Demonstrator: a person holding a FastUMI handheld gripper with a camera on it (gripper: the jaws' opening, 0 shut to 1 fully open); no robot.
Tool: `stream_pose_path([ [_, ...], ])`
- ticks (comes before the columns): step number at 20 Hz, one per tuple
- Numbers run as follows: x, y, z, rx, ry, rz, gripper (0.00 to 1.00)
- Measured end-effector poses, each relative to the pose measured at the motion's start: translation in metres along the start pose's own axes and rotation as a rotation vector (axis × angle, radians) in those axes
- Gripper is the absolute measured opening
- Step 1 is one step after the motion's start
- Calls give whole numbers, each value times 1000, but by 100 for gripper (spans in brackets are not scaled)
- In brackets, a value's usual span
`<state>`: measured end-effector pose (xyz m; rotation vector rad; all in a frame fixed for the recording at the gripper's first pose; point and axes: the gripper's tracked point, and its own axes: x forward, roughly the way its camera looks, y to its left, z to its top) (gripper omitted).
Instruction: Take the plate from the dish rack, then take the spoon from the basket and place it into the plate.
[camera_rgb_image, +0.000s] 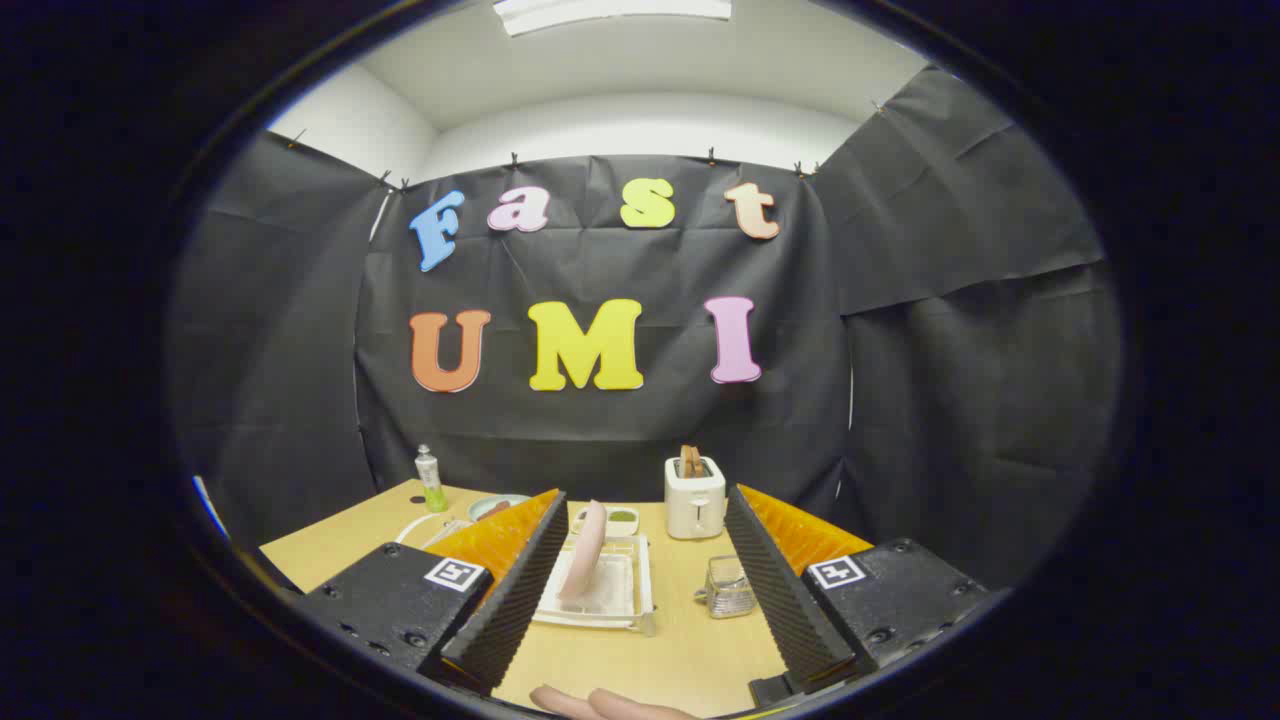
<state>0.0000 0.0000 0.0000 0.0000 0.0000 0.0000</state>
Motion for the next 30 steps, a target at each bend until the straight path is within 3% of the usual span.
stream_pose_path([
  [14, 14, -8, -16, 6, 67, 15, 100],
  [21, 70, -1, -19, -35, 160, -2, 100],
  [30, 172, 48, -47, -89, 558, 50, 100],
])
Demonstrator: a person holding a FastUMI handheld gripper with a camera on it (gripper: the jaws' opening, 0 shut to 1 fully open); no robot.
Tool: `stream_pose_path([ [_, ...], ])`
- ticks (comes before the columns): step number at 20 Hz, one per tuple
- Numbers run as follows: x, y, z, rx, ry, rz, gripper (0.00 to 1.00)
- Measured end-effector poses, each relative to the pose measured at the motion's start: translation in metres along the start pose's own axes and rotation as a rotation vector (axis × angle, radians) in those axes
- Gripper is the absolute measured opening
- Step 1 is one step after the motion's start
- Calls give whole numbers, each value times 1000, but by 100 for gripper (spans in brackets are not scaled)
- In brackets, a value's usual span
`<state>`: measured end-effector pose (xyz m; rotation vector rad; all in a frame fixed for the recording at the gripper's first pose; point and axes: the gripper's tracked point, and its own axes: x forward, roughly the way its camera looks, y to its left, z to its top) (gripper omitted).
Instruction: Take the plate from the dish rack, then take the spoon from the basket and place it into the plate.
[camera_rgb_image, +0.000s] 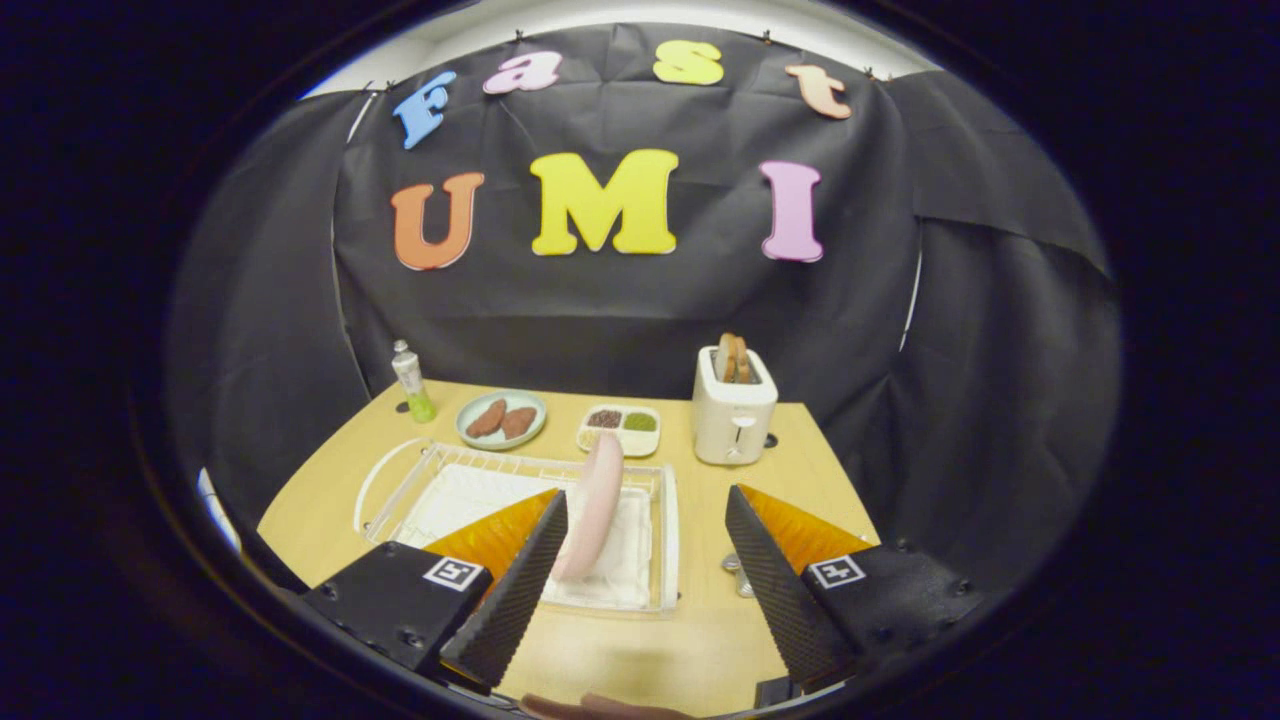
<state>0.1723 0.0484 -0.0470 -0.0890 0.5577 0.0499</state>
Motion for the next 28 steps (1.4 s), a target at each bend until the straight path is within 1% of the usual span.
stream_pose_path([
  [3, 30, 13, 8, 12, 133, 10, 100],
  [4, 40, 18, 10, -2, 185, 16, 100],
  [6, 63, 24, 13, -27, 272, -17, 100],
  [9, 88, 25, 20, -89, 354, -121, 99],
  [12, 105, 12, 28, -148, 411, -267, 95],
  [13, 110, 12, 26, -175, 445, -299, 90],
  [15, 116, 12, 22, -217, 517, -338, 85],
  [17, 120, 12, 18, -237, 586, -344, 78],
  [19, 125, 14, 13, -223, 647, -326, 69],
  [20, 127, 16, 7, -209, 681, -309, 67],
  [21, 131, 18, 2, -195, 717, -288, 63],
  [23, 133, 27, -11, -170, 782, -225, 58],
  [24, 135, 29, -13, -154, 790, -220, 56],
  [25, 135, 33, -13, -147, 781, -205, 48],
  [27, 134, 36, -11, -145, 760, -221, 34],
  [28, 134, 38, -10, -146, 755, -231, 33],
])
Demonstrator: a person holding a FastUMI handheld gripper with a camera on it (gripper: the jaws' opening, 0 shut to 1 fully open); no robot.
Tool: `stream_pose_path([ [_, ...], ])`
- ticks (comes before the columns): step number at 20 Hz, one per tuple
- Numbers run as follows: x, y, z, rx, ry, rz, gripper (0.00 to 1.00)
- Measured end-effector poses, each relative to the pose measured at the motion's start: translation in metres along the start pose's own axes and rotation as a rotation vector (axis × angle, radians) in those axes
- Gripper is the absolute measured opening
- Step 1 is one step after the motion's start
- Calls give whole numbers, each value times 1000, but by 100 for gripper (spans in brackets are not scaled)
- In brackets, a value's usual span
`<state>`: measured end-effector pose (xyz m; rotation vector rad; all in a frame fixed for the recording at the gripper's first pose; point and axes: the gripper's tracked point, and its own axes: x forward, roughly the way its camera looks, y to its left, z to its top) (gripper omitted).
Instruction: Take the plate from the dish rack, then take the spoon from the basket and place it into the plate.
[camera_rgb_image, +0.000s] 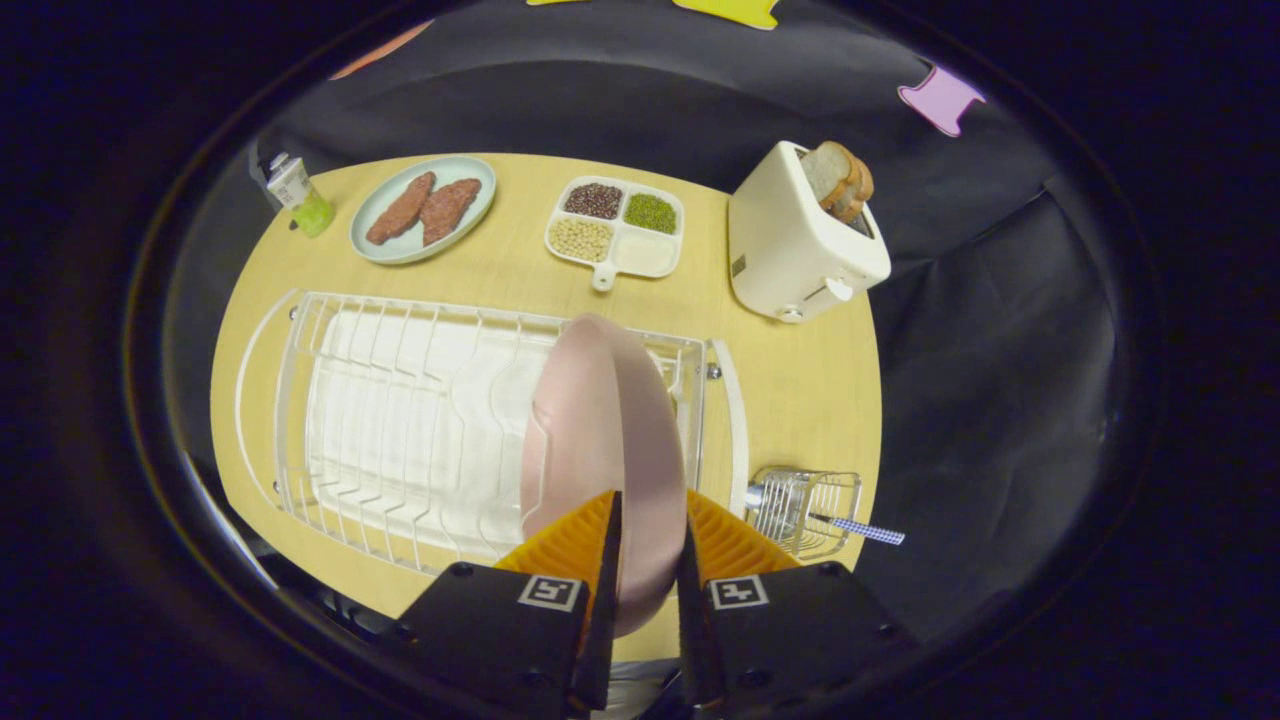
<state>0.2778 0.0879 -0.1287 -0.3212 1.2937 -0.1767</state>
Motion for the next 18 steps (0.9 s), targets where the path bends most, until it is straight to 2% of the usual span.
stream_pose_path([
  [3, -6, 1, 2, 41, -31, -39, 29],
  [9, -28, -7, -3, 112, -94, -161, 28],
  [11, -35, -10, -6, 137, -126, -175, 28],
  [13, -43, -11, -16, 148, -149, -151, 28],
  [18, -66, -2, -62, 128, -183, 27, 28],
])
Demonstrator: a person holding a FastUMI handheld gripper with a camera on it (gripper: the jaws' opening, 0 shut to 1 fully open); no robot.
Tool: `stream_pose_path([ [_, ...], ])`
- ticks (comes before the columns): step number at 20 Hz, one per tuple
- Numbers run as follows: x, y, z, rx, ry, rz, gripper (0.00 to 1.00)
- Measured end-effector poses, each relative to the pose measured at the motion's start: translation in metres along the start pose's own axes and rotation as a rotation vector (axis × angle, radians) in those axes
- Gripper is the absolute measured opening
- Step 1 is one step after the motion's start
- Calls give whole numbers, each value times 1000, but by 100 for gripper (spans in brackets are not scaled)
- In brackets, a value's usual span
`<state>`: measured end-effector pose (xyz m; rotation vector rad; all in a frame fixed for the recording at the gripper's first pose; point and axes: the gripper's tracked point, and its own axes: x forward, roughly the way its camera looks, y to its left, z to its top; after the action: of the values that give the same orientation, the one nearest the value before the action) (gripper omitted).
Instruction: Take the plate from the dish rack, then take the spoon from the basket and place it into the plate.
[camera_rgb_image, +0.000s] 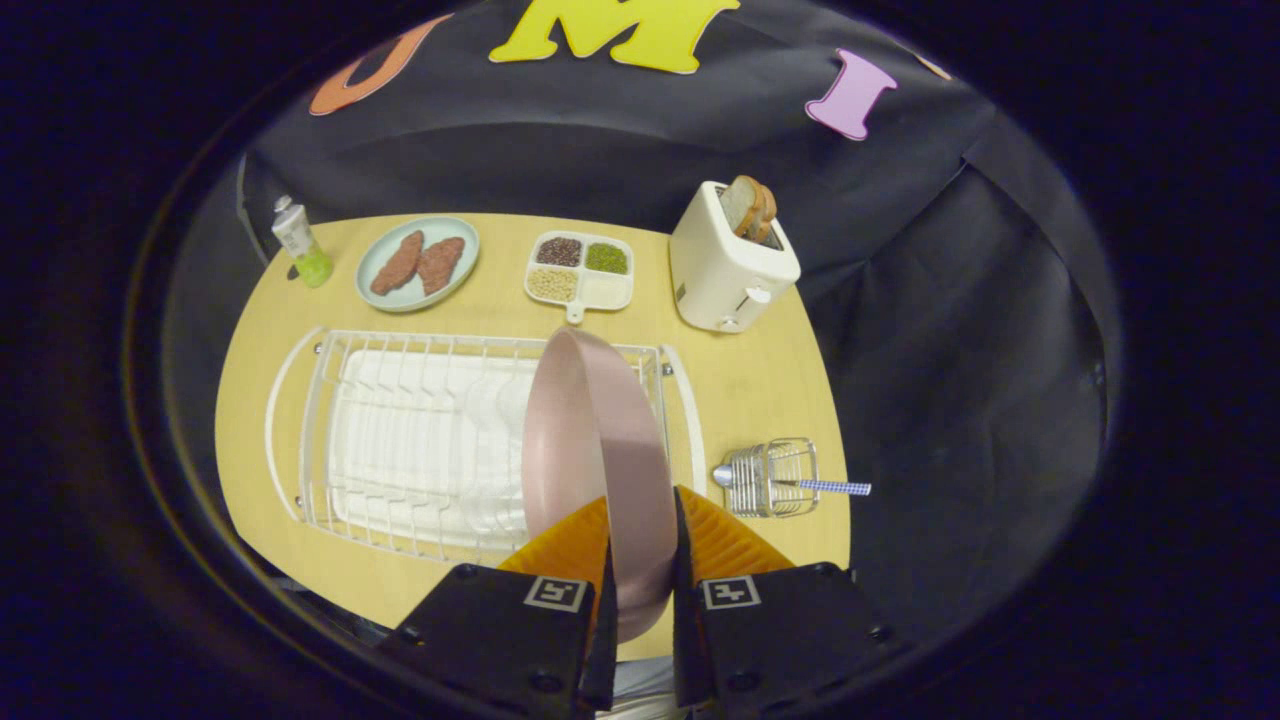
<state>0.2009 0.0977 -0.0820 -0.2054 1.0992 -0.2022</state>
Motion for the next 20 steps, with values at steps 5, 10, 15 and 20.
stream_pose_path([
  [5, -11, 5, -66, 12, -6, 161, 28],
  [10, 9, 22, -139, -29, 2, 266, 28],
  [15, 46, 31, -187, -38, 52, 299, 28],
  [20, 61, 27, -205, 10, 30, 342, 29],
])
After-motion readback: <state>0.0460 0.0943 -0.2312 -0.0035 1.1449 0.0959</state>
